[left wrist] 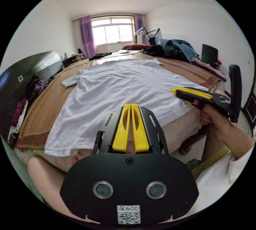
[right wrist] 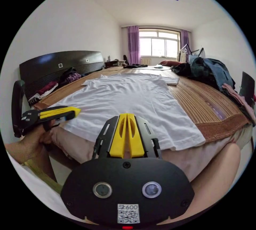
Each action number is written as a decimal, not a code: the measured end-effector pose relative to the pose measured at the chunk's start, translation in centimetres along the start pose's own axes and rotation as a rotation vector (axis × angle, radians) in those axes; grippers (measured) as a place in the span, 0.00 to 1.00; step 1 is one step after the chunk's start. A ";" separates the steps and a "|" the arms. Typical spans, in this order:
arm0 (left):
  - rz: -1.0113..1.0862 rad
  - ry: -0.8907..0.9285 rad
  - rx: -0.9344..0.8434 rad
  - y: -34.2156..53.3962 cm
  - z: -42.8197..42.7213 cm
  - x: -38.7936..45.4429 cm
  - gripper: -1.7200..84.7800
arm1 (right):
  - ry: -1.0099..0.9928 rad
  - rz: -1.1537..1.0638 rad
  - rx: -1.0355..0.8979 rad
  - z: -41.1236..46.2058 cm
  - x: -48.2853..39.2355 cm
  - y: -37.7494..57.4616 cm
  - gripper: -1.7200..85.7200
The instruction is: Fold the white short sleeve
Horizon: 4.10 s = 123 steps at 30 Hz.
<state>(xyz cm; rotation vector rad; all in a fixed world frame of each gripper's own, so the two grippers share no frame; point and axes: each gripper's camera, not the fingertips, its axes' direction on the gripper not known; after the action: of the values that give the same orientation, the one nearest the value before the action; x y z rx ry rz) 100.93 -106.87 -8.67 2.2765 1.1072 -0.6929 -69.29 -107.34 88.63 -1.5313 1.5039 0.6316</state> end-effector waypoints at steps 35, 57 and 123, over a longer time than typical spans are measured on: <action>-0.270 0.053 -0.324 -14.5 -9.5 -23.5 0.03 | 0.058 -0.009 -0.414 16.0 19.6 -6.9 0.01; 0.372 0.161 -0.461 -41.1 -2.4 -30.1 0.03 | -0.393 -0.493 -0.297 49.8 -3.3 -17.3 0.01; -0.062 0.067 -0.233 -34.7 -15.4 -42.7 0.03 | -0.535 -1.043 -0.076 38.7 1.0 19.3 0.01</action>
<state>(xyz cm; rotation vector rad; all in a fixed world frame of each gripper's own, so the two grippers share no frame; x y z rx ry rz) 53.10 -102.06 22.22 2.0883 1.2270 -0.4856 -79.45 -72.92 64.41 -1.7516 0.1868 0.3988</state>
